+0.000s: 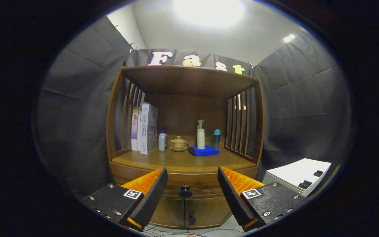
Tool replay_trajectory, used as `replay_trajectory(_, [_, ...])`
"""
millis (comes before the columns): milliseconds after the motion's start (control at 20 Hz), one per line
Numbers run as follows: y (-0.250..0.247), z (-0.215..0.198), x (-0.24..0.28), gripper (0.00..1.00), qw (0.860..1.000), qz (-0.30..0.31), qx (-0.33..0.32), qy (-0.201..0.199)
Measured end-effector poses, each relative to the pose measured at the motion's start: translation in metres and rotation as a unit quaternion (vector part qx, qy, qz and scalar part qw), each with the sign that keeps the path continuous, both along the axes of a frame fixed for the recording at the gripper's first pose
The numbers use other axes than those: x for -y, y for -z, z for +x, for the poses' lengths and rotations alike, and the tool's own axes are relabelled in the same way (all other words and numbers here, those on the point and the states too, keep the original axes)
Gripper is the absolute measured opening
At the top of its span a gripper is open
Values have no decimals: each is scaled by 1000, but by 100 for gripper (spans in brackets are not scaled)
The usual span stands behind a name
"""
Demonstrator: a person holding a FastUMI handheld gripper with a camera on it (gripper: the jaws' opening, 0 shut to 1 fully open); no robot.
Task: Pull open the drawer, take out the items inside it, and place them on the countertop above the cabinet.
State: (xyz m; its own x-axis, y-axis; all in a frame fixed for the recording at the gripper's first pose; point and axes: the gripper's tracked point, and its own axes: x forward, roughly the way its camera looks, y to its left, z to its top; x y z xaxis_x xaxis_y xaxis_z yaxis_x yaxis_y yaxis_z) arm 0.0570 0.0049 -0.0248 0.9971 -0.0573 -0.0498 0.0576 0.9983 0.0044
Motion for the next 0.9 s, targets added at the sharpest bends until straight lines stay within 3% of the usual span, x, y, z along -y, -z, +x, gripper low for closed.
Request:
replay_trajectory(200, [24, 34, -7, 95, 1000, 28, -9, -8])
replay_trajectory(650, [84, 87, 19, 95, 997, 44, -54, 17])
replay_trajectory(900, [121, 108, 4, 95, 996, 47, -79, -7])
